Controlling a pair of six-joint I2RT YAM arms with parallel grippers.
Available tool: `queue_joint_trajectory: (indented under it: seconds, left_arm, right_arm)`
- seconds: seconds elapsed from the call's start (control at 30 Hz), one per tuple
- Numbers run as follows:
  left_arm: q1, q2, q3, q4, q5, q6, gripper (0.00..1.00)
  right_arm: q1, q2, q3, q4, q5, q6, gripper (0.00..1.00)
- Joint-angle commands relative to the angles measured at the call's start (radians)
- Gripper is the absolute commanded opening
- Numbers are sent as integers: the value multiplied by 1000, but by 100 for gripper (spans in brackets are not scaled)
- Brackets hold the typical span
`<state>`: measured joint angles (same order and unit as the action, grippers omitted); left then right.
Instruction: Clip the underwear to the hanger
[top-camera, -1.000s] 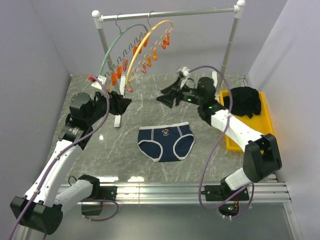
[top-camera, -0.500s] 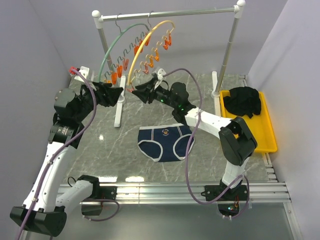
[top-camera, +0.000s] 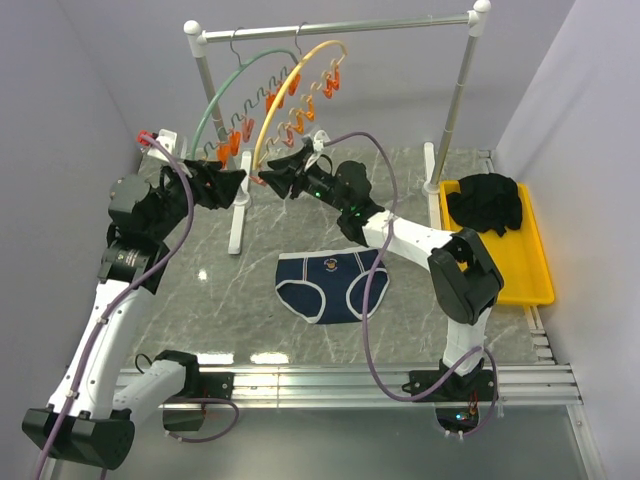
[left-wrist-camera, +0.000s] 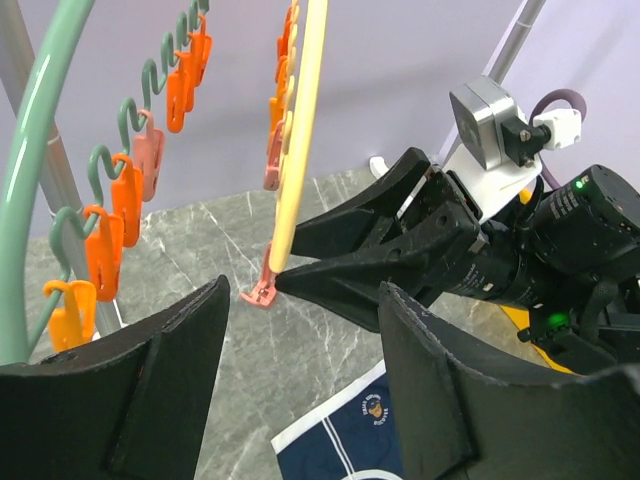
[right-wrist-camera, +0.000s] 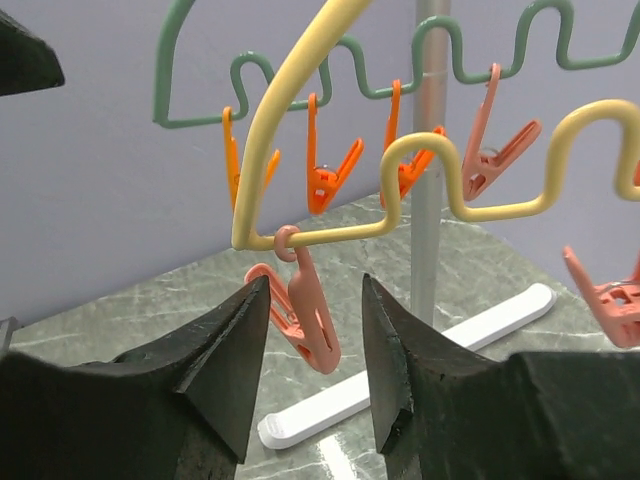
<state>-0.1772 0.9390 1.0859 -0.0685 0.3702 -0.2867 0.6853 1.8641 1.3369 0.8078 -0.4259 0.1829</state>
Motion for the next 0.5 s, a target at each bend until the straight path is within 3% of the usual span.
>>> queue_joint_trajectory:
  seconds: [0.0, 0.23, 0.47]
  left_arm:
    - [5, 14, 22, 55, 19, -3, 67]
    - [5, 34, 20, 55, 24, 6, 67]
    - [5, 84, 32, 10, 87, 118, 64]
  right_arm:
    - [14, 10, 38, 47, 30, -8, 49]
    - [16, 44, 62, 50, 53, -17, 46]
    - [7, 47, 67, 36, 13, -28, 23]
